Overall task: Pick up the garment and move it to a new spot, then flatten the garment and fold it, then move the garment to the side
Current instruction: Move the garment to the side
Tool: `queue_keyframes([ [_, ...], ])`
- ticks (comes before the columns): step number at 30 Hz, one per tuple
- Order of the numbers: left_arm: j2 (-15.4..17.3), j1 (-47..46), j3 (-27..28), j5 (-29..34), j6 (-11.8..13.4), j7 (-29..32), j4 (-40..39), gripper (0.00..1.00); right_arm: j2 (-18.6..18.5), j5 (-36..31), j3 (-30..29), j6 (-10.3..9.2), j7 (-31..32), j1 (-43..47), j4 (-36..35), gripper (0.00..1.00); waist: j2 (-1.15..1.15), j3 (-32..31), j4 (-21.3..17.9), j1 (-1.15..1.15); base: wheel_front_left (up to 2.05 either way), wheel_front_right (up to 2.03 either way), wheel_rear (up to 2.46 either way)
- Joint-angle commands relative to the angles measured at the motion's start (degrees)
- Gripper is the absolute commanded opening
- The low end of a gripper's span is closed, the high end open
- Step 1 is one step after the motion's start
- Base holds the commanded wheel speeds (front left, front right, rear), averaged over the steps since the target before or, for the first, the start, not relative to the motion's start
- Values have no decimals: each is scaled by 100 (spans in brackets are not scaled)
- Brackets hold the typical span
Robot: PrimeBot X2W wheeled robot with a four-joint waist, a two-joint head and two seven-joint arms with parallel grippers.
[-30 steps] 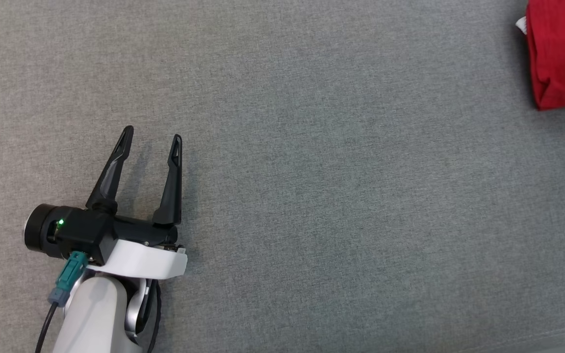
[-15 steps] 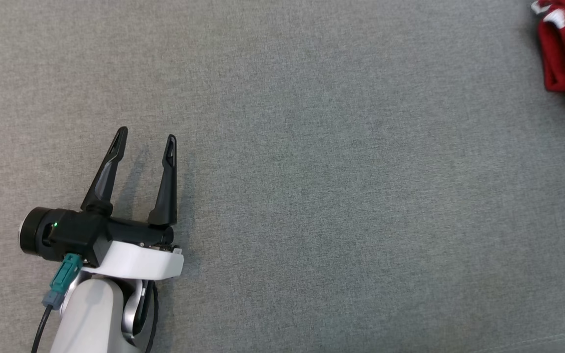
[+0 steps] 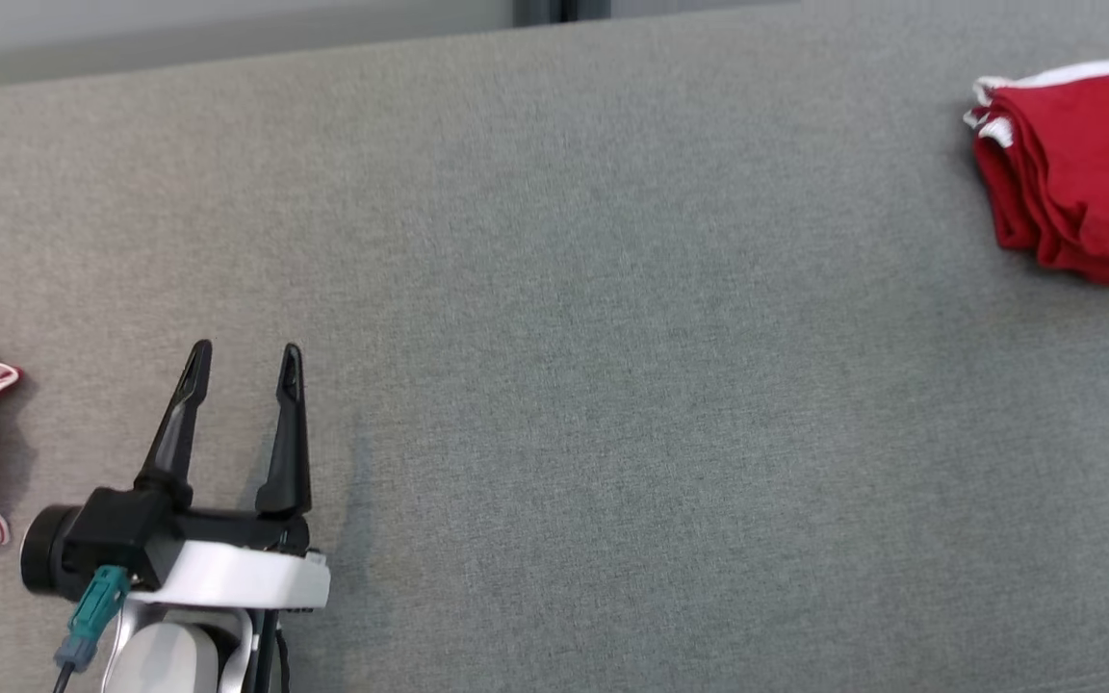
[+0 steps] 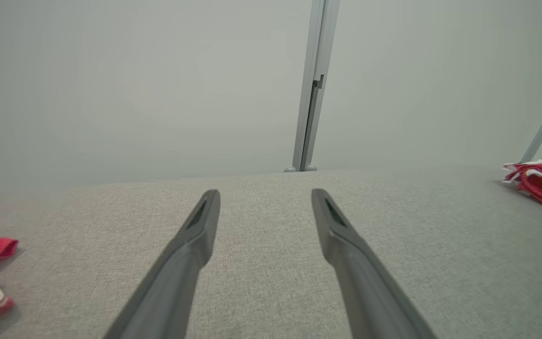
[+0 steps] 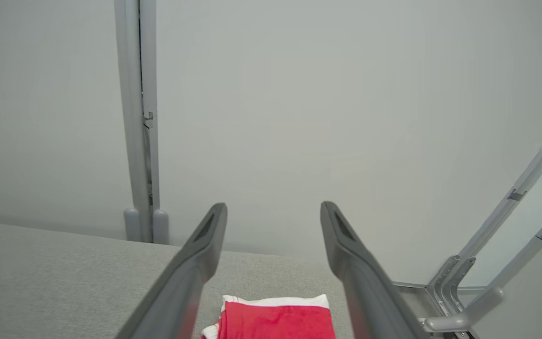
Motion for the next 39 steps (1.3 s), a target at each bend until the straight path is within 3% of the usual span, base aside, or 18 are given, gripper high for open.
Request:
queue_keyframes([
  [1,15,95,43,-60,23,1,12,100,87,-120,-224,-1,-27,292,-187,100,0,-282,49,0,0,0,0],
  [8,6,406,115,-162,1,1,134,100,693,-699,-1430,-1,-27,1841,-1271,100,0,-798,313,0,0,0,0],
  [13,3,530,99,-174,-52,0,297,100,1109,-956,-1941,-1,-28,2922,-1881,100,0,-1097,557,0,0,0,0],
  [22,2,772,289,-185,-86,1,459,100,1781,-1112,-2192,-1,-28,4298,-2632,100,0,-1451,745,0,0,0,0],
  [39,1,1247,448,-196,-38,1,540,100,2672,-1374,-2531,-1,-29,5745,-3363,100,0,-1879,850,0,0,0,0],
])
